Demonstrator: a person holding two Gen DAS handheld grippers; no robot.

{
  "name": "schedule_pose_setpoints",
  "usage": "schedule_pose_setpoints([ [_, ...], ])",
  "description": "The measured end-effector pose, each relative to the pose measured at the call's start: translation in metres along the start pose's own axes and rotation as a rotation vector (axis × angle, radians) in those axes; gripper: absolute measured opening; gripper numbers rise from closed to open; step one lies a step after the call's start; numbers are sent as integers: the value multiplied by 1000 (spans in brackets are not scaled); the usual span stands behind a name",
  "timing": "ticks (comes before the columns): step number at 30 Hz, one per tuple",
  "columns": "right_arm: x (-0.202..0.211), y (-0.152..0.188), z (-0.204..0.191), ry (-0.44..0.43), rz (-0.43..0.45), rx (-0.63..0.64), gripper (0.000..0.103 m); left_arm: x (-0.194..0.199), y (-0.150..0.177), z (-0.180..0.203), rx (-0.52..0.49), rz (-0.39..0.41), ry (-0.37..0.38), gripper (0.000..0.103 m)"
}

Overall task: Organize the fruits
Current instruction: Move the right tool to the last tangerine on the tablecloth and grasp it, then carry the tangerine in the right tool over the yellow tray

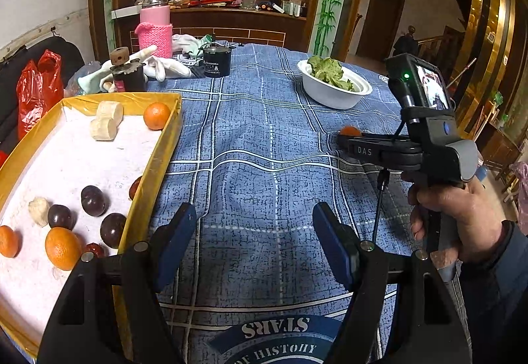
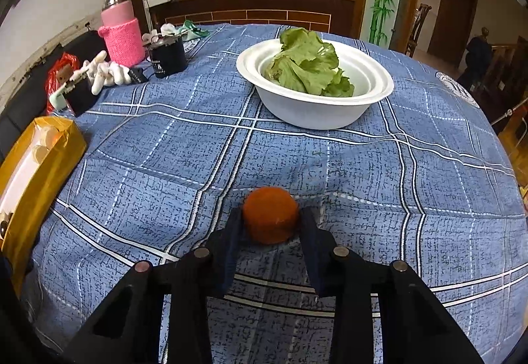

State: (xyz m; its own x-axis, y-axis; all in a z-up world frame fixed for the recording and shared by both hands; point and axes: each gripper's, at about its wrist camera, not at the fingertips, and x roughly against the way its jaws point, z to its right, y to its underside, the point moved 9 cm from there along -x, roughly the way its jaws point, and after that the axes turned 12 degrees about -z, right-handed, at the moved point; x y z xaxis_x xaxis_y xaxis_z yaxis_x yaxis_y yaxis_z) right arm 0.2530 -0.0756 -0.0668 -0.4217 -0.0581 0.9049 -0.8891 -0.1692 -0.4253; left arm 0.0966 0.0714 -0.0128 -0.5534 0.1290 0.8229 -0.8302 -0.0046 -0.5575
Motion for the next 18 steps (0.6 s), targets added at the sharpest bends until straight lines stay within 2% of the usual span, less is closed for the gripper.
schedule_pose_setpoints([
  [2, 1, 0, -1, 15, 0, 4, 34, 0, 0, 2, -6, 0, -5, 73],
  [9, 16, 11, 2, -20, 19, -33, 34, -7, 8, 8, -5, -30, -15, 73],
  [18, 60, 49, 4, -44, 61, -59, 34, -3, 31, 21, -22, -65, -19, 73],
])
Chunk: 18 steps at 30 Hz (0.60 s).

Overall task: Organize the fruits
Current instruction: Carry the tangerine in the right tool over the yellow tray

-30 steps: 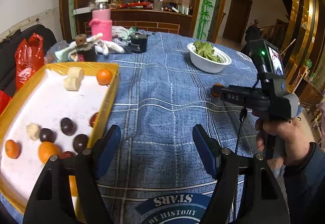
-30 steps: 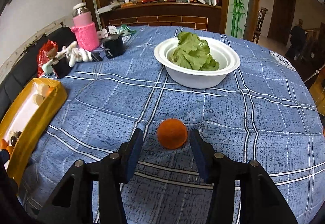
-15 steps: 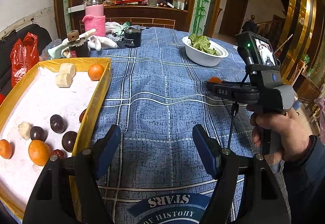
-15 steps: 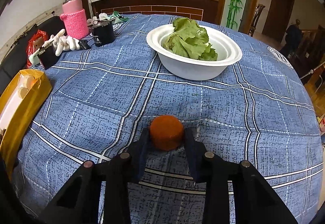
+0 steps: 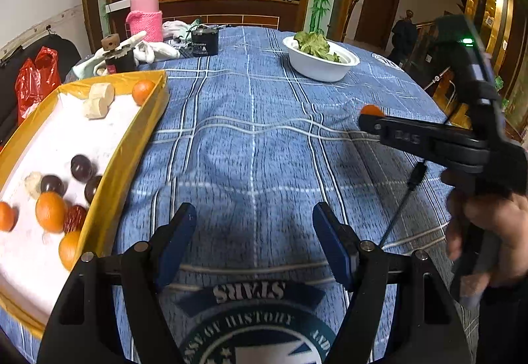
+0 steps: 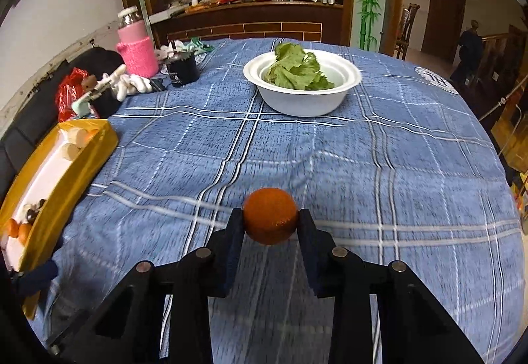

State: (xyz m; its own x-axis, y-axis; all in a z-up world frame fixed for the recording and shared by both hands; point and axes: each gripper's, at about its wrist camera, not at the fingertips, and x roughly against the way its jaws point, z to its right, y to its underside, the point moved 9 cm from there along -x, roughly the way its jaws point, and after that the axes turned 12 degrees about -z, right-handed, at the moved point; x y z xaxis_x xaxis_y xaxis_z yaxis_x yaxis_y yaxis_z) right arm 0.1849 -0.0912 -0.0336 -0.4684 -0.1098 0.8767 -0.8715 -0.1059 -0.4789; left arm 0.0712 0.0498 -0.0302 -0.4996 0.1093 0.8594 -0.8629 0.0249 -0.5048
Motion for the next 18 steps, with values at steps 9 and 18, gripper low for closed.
schedule_pose_setpoints([
  [9, 45, 38, -11, -13, 41, 19, 34, 24, 22, -3, 3, 13, -13, 73],
  [18, 64, 69, -33, -25, 45, 39, 34, 38, 34, -14, 16, 27, -12, 73],
])
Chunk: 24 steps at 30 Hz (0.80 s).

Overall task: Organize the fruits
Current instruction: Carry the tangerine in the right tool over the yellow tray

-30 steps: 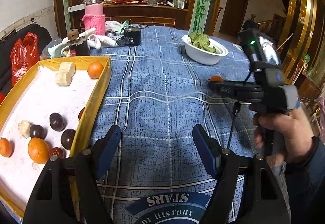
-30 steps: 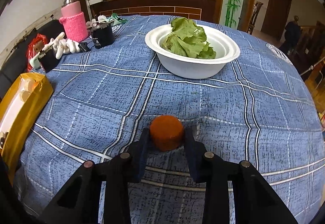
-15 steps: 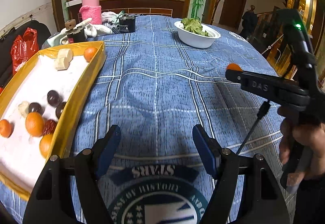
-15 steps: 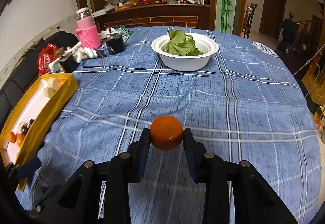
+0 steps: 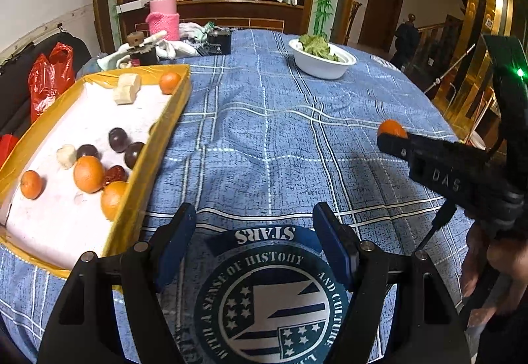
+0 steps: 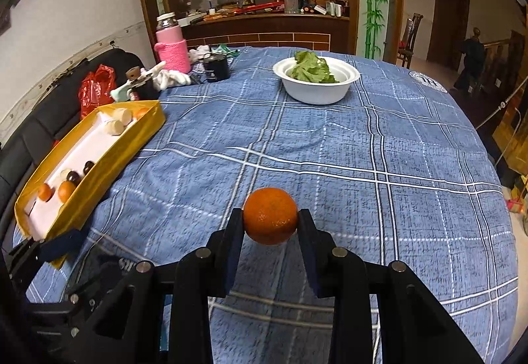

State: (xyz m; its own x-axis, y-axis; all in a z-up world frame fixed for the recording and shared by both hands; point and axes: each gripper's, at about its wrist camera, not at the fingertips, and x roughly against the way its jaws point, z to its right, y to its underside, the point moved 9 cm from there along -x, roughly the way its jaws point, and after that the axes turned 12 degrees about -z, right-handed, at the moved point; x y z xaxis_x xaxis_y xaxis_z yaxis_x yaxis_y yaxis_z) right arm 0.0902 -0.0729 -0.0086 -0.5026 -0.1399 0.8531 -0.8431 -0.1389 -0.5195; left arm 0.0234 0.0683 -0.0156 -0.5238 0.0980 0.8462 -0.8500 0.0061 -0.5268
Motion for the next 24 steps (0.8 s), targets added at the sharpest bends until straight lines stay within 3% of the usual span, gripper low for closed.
schedule_pose_setpoints([
  [13, 23, -1, -55, -49, 37, 86, 34, 35, 2, -37, 70, 62, -39, 73],
  [24, 39, -22, -138, -109, 72, 207, 34, 73, 3, -103, 164, 130, -91, 73],
])
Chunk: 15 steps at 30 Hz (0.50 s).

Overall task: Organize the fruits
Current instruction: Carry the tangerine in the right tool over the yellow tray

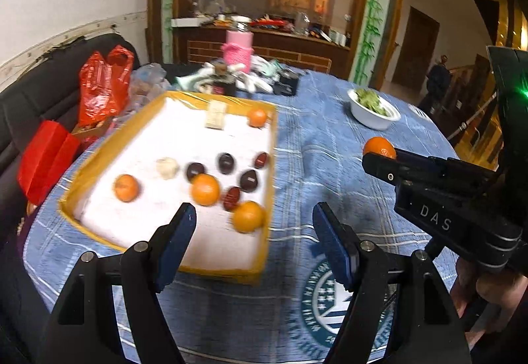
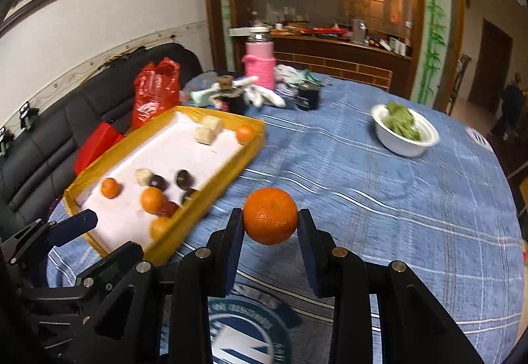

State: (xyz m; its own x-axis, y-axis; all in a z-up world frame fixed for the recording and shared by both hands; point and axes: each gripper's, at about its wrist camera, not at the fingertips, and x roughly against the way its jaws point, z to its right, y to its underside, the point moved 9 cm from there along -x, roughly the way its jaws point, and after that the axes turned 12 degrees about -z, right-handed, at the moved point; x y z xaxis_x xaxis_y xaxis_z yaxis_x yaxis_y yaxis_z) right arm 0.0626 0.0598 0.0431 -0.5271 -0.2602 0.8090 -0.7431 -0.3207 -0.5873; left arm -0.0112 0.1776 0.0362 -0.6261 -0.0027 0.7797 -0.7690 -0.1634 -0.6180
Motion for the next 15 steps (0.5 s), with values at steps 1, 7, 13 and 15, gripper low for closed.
schedule_pose_setpoints([
  [1, 2, -4, -7, -5, 5, 10, 33, 3, -1, -6, 10, 6, -6, 73],
  [7, 10, -23, -45, -43, 40, 66, 33, 13, -10, -45, 71, 44, -51, 73],
  [13, 12, -36, -75, -82, 62, 114, 33, 3, -11, -64, 109, 28, -69, 73],
  [15, 7, -38, -84, -93, 57, 125, 33, -2, -9, -69, 116, 11, -79, 73],
])
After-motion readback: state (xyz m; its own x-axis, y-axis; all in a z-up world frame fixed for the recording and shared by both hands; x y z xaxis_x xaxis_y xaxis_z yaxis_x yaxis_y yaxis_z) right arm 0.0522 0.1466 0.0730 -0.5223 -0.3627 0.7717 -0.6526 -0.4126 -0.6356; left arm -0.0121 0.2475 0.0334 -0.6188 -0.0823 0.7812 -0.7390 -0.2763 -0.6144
